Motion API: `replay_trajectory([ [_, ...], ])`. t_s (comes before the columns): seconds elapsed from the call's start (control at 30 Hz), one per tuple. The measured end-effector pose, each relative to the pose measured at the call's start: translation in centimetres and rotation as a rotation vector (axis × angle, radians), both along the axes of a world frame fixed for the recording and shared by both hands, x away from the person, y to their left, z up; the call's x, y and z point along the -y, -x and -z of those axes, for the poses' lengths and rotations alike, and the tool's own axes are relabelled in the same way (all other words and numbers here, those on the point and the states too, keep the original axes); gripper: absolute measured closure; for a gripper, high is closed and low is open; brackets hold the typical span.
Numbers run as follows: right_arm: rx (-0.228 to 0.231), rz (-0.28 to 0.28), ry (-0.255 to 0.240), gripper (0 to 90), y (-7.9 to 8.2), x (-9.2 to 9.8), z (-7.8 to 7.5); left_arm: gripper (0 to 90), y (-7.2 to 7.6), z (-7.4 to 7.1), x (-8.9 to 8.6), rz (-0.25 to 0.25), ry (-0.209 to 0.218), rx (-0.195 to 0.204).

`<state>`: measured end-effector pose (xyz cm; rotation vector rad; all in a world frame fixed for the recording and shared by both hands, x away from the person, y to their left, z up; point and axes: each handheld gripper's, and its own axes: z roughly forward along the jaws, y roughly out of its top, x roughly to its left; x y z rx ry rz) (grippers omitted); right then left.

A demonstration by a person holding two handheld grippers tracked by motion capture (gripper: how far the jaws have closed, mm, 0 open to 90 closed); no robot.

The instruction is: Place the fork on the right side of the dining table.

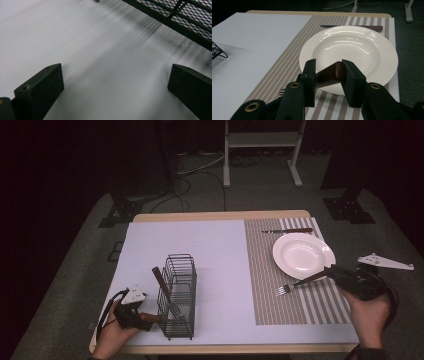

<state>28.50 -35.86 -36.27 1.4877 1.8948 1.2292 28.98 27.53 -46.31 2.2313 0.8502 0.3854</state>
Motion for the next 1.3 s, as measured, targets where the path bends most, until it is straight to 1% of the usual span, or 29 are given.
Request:
replay_trajectory([
  [0.17,-0.015,0.013,-0.003,63.1,-0.1,0.4,0.5,0.0,0.0,0.0,0.0,0.0,0.0,0.0],
  [0.47,-0.054,0.033,0.001,59.2,-0.4,1.1,1.5,0.0,0.0,0.0,0.0,0.0,0.0,0.0],
  [0.57,-0.063,0.036,-0.01,58.8,-0.5,1.3,1.8,0.0,0.0,0.0,0.0,0.0,0.0,0.0],
  [0.77,-0.088,0.053,-0.009,55.9,-0.7,1.6,2.4,0.0,0.0,0.0,0.0,0.0,0.001,0.002],
  [0.87,-0.098,0.06,-0.018,55.1,-0.8,1.9,2.8,0.0,0.0,0.0,0.0,-0.001,0.003,0.001],
  [1.0,-0.114,0.073,-0.005,53.0,-0.9,2.0,3.1,0.0,0.0,0.0,0.0,-0.001,0.003,0.001],
  [1.3,-0.137,0.091,-0.005,50.0,-1.1,2.2,3.7,0.0,0.0,0.0,0.0,-0.001,0.002,0.001],
])
